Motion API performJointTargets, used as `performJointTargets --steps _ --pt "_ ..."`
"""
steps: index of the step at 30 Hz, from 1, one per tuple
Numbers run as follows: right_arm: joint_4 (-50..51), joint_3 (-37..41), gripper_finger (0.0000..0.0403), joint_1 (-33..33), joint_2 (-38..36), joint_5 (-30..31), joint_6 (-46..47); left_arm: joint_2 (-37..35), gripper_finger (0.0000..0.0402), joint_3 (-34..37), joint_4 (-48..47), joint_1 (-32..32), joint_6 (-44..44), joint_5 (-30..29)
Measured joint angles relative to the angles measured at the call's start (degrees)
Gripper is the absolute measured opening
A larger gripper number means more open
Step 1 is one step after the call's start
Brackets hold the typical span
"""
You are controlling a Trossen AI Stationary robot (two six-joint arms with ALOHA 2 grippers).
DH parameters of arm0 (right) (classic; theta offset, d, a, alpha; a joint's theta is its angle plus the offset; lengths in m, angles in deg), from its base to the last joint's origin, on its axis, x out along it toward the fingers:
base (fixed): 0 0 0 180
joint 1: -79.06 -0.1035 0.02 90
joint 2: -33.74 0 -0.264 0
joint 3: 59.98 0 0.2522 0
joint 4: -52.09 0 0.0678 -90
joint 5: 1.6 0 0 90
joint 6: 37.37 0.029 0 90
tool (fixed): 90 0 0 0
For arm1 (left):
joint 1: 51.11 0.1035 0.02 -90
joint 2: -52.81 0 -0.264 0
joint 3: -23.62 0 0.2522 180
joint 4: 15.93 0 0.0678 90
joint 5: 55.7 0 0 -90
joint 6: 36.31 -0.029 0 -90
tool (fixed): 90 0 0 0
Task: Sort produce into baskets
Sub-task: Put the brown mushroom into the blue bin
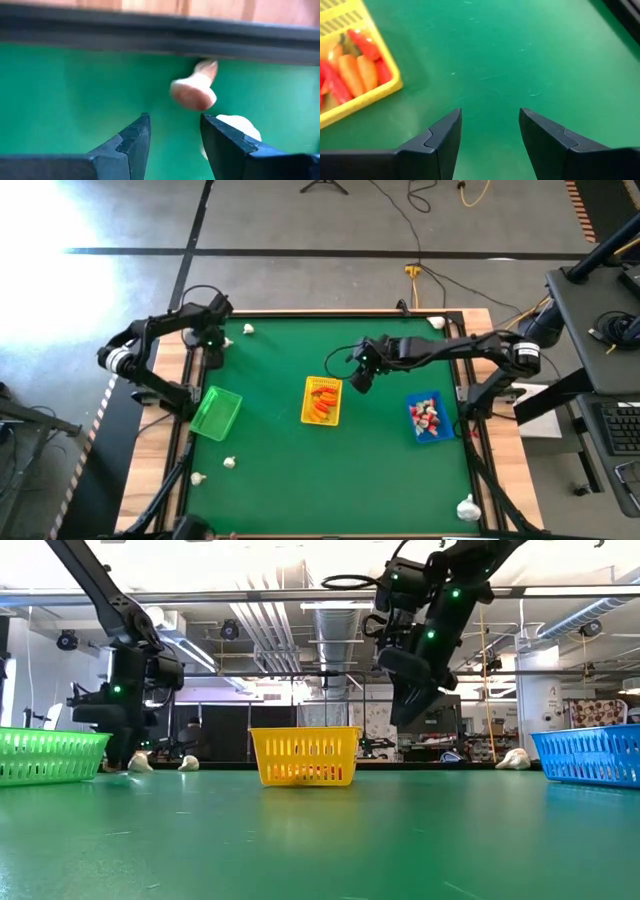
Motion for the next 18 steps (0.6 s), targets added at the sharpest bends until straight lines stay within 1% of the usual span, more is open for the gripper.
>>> performJointTargets --steps 4,7,11,14,18 --pt "1.07 0.08 0.0180 -2.15 -0.23 -0.02 -0.31 1.11 0.0155 -0.75 -0.38 -0.76 3.19 1.04" --pt "5.14 0.13 0.0173 -2.85 -1.32 0.01 1.22 1.15 0.0155 -0.83 -0.46 -0.72 3.27 0.45" --pt "7.35 0.61 0.0167 -2.84 -2.67 0.65 2.32 1.10 0.0155 -0.83 -1.17 -0.72 -0.50 -0.44" --pt "7.20 0.82 0.0164 -2.94 -3.12 0.43 2.30 0.43 0.0156 -0.83 -2.41 -1.11 -6.03 -1.19" --pt "6.89 0.83 0.0164 -3.02 -3.42 0.22 1.70 -0.63 0.0162 -0.73 -8.29 -2.25 -8.02 -1.06"
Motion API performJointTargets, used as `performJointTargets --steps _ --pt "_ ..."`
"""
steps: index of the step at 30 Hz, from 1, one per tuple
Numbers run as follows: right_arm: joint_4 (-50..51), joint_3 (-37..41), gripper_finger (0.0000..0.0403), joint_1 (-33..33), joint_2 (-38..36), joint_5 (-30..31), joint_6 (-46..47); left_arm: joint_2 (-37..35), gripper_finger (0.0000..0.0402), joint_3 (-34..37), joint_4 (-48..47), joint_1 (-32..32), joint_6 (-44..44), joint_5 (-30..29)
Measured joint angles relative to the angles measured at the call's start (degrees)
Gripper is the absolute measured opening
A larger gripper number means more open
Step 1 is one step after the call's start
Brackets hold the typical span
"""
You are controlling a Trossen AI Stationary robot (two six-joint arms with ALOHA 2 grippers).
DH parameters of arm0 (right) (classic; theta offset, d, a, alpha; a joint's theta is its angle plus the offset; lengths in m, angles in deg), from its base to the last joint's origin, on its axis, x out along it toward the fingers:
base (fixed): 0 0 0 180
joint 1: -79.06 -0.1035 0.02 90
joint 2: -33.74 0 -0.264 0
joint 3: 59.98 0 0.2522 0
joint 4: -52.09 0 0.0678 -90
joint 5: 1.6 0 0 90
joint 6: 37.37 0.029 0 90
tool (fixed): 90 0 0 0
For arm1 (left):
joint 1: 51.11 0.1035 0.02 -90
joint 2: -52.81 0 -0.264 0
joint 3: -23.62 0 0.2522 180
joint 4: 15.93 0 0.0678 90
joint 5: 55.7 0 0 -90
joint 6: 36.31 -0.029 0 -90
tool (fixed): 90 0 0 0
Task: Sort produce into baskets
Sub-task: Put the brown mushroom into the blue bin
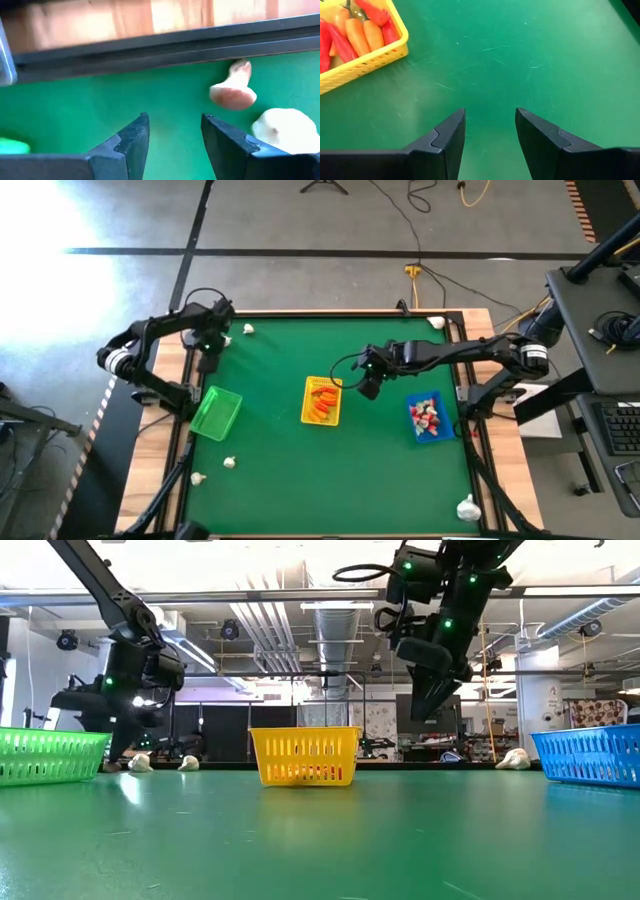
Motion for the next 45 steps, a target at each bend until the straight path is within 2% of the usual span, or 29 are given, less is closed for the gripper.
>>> performJointTargets --steps 5,9,15,22,35,41,45 --pt "-0.05 0.04 0.0164 -0.29 -0.03 -0.07 0.27 -0.48 0.0164 0.87 1.35 0.00 -5.74 -2.59" --pt "-0.38 0.04 0.0162 -0.63 -0.04 -0.15 0.44 -0.48 0.0162 0.89 7.55 -0.02 -6.62 -3.14" --pt "-0.64 0.04 0.0162 -0.63 -0.04 -0.20 0.44 -0.48 0.0161 0.96 7.42 -0.02 -3.71 -4.44" --pt "-2.16 0.29 0.0156 -0.63 -0.04 -0.22 0.79 -0.48 0.0159 1.46 7.42 -0.06 1.67 -11.32" --pt "-2.14 0.39 0.0153 -0.63 -0.04 -1.55 1.60 -0.04 0.0155 1.48 7.46 -0.59 1.75 -12.72" --pt "-2.13 0.39 0.0151 -0.63 -0.04 -1.70 1.71 0.14 0.0155 1.48 5.51 -0.64 -1.47 -8.08" --pt "-2.10 0.39 0.0155 -0.63 -0.04 -1.66 1.71 0.14 0.0155 1.48 5.34 -0.83 -3.65 -9.13"
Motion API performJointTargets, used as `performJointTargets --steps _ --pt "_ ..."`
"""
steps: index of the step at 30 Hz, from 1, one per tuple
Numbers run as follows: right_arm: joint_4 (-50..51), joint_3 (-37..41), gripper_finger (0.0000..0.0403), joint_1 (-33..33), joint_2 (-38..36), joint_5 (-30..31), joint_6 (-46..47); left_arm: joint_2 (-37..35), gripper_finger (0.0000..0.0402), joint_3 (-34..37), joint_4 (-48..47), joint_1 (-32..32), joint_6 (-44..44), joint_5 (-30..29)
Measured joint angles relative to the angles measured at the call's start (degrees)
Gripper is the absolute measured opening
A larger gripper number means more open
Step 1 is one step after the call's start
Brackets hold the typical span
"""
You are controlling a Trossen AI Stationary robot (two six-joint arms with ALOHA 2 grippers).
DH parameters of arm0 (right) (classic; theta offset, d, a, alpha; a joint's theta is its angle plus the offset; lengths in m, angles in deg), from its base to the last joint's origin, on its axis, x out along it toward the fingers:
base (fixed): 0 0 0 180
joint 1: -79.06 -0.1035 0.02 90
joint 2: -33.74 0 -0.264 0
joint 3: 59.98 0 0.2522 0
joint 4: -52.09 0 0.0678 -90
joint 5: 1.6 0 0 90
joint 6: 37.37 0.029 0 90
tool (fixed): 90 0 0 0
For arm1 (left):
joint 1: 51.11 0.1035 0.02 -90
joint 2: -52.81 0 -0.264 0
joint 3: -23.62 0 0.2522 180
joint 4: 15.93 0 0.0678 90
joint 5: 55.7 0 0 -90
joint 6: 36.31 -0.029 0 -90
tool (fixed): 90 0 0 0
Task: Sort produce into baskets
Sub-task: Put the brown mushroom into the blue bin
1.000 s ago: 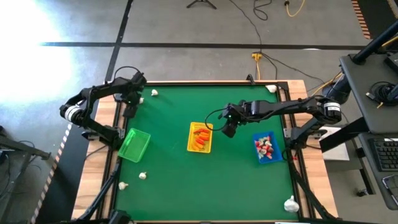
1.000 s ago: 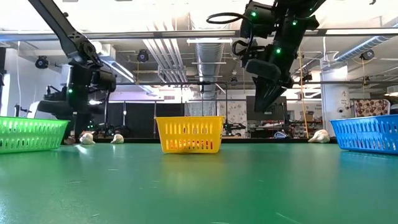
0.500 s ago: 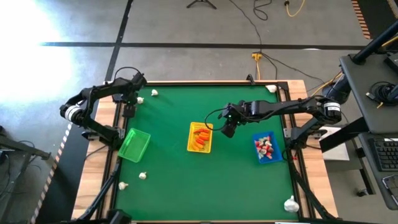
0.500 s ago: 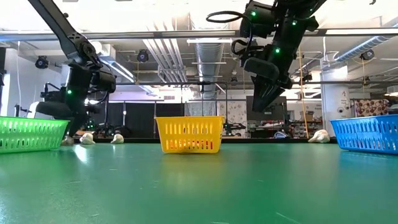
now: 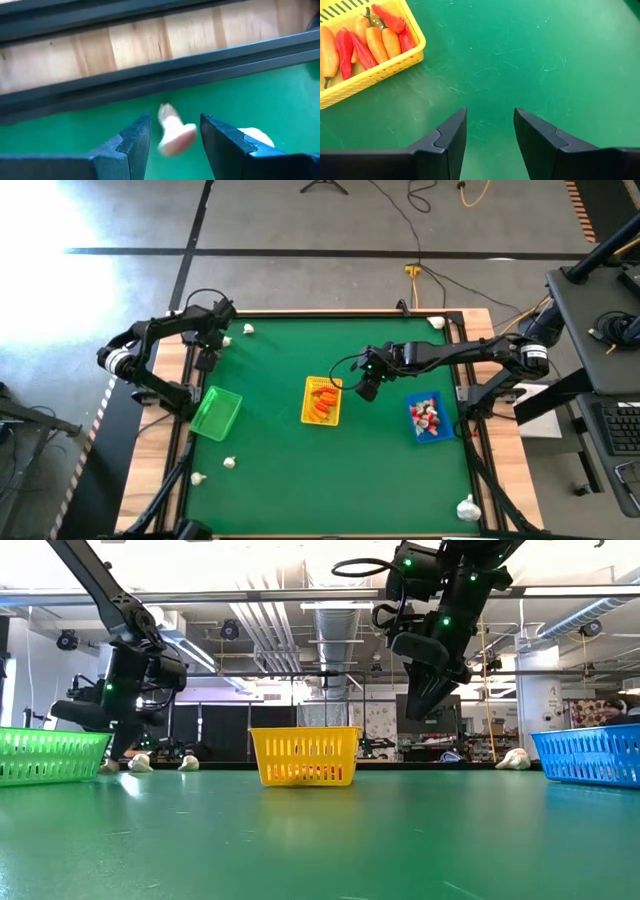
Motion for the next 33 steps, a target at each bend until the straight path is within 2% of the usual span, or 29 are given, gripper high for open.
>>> performJointTargets --steps 13,18,21,24,28,33 --pt "0.00 0.00 0.0158 0.00 0.00 0.13 2.82 0.26 0.0155 0.11 -0.33 -0.13 -2.22 1.22" --pt "0.65 0.00 0.0159 0.00 0.00 -0.17 5.88 0.26 0.0155 1.03 -0.31 -0.68 -2.48 5.42" --pt "1.61 0.00 0.0155 -0.01 0.00 -2.67 7.58 0.26 0.0155 1.86 -0.22 -1.73 -0.70 6.46" --pt "4.36 0.00 0.0151 -0.78 0.00 -3.84 11.73 0.26 0.0151 2.10 0.76 -2.25 -1.13 3.99" --pt "6.11 0.26 0.0148 -2.15 -0.01 -3.93 15.14 0.26 0.0119 2.10 0.88 -2.23 -6.22 1.67" --pt "8.43 0.26 0.0150 -4.50 -0.92 -4.00 17.52 0.24 0.0050 2.08 2.56 -2.23 -8.20 0.85"
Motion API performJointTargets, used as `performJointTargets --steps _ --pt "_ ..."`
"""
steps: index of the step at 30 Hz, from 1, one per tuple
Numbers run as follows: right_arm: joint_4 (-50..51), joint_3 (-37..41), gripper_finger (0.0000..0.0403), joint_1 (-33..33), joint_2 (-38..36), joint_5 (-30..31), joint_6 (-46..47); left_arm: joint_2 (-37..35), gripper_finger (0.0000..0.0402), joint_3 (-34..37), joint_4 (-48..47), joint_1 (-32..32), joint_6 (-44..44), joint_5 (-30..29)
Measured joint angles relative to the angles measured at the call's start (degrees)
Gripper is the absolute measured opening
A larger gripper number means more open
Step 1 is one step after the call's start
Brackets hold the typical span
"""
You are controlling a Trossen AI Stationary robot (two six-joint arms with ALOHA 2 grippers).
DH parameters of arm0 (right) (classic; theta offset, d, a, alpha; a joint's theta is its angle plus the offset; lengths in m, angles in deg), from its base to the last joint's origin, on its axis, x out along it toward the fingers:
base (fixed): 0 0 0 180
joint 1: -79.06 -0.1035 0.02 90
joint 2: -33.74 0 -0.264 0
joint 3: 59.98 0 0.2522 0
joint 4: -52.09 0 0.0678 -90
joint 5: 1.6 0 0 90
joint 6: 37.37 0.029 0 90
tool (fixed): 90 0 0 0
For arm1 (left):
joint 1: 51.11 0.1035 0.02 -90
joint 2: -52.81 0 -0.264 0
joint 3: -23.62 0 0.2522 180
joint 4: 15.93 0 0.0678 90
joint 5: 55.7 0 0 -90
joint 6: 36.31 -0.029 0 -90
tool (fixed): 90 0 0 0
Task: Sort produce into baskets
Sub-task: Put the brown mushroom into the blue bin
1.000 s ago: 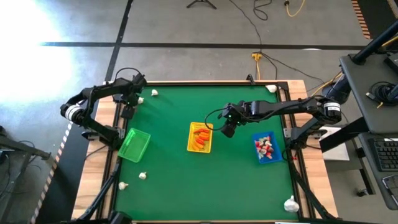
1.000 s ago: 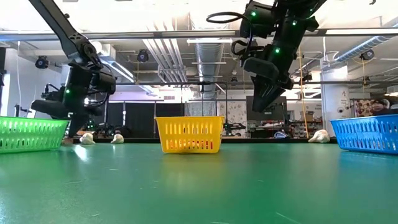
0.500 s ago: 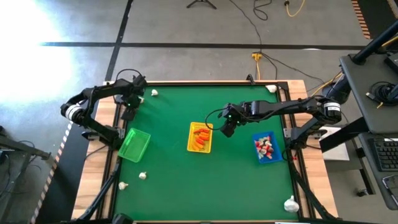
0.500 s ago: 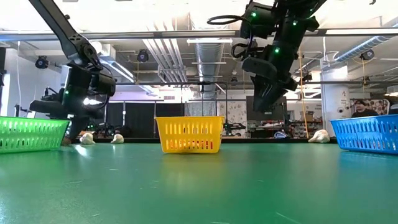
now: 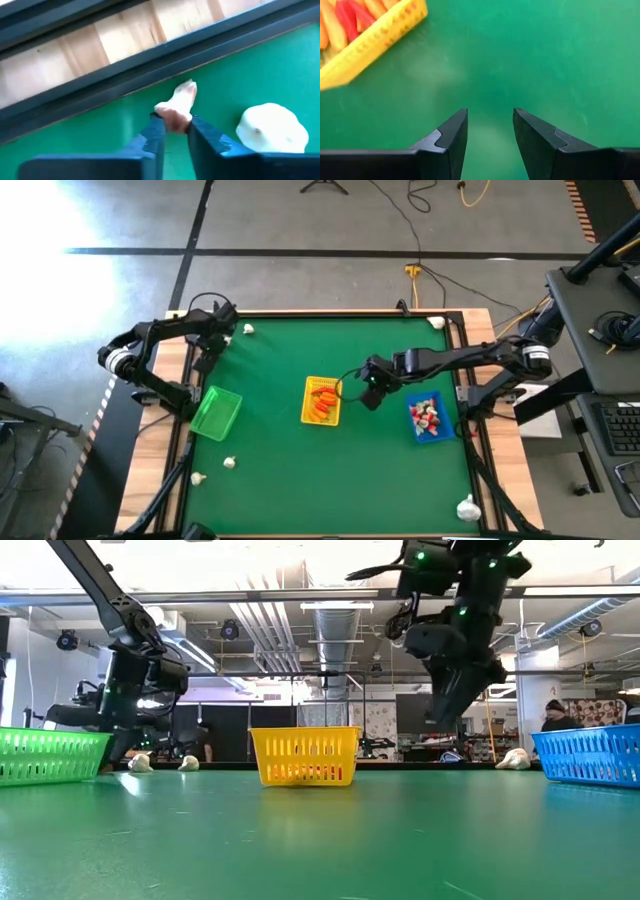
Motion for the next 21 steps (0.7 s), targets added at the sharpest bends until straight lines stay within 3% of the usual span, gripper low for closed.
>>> performJointTargets --steps 5,11,13,16,21 --pt "4.98 0.00 0.0144 -3.46 -2.49 0.40 5.39 -0.04 0.0007 0.25 0.69 -0.39 -7.43 0.85" --pt "8.55 0.00 0.0132 -8.93 -9.99 11.97 10.41 -0.79 0.0007 -3.36 2.44 -8.51 -35.41 5.48" --pt "8.43 0.00 0.0128 -10.38 -12.49 15.03 10.15 -2.11 0.0007 -5.99 2.18 -14.74 -43.63 7.22" --pt "7.07 0.00 0.0123 -11.51 -14.55 16.68 6.93 -4.33 0.0006 -10.35 2.37 -27.62 -49.23 7.36" --pt "6.52 0.00 0.0116 -12.11 -15.30 16.46 0.23 -4.90 0.0006 -18.64 3.13 -52.47 -53.24 -0.60"
